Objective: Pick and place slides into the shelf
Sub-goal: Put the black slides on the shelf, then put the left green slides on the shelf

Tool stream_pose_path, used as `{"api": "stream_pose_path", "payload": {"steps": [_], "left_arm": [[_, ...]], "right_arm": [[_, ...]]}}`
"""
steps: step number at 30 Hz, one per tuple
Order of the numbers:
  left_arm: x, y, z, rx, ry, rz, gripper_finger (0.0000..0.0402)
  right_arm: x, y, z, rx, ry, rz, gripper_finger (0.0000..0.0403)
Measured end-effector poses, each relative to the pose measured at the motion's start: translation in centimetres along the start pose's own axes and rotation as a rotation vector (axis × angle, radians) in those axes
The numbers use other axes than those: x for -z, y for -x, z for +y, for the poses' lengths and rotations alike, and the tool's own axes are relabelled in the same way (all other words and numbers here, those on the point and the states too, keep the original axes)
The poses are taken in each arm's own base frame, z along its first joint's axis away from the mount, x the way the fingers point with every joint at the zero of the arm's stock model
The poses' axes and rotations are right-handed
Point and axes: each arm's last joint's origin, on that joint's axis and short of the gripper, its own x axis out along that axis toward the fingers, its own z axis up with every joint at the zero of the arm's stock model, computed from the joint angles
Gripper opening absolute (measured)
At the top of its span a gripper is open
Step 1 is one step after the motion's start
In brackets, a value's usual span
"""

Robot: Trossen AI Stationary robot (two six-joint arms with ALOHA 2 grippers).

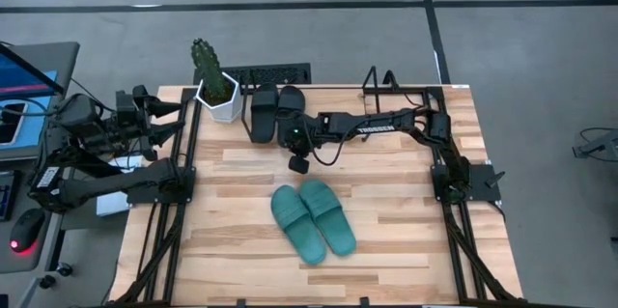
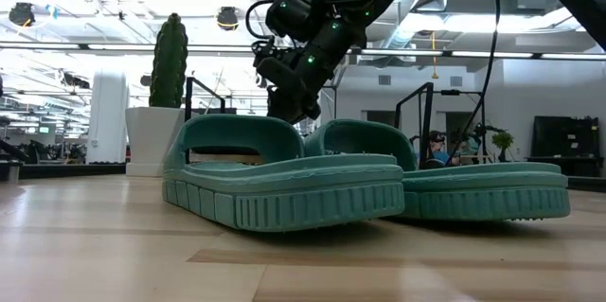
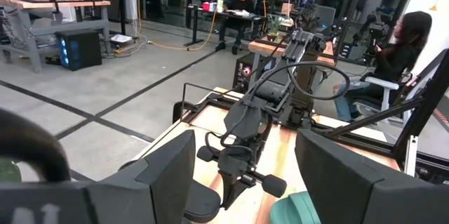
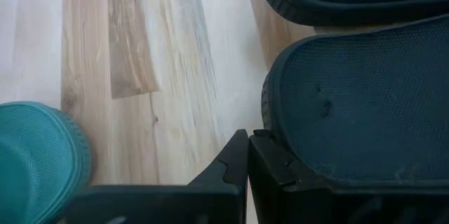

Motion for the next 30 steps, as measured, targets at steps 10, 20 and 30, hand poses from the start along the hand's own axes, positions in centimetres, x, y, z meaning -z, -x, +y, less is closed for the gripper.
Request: {"api": "stream_pose_path", "payload": {"steps": [10, 20, 30], "left_arm": [[0.0, 0.0, 0.0, 0.000, 0.000, -0.001, 0.0231], [0.0, 0.0, 0.0, 0.015, 0.005, 0.002, 0.0231], [0.7, 0.0, 0.0, 0.015, 0.048, 0.074, 0.0231]], "right_arm": [[-0.1, 0.0, -0.2, 0.012, -0.001, -0.011, 0.0000], [-0.8, 1.6, 1.8, -0.020, 0.032, 0.007, 0.0000], [-5.0, 11.8, 5.4, 0.212, 0.074, -0.202, 0.0000]]}}
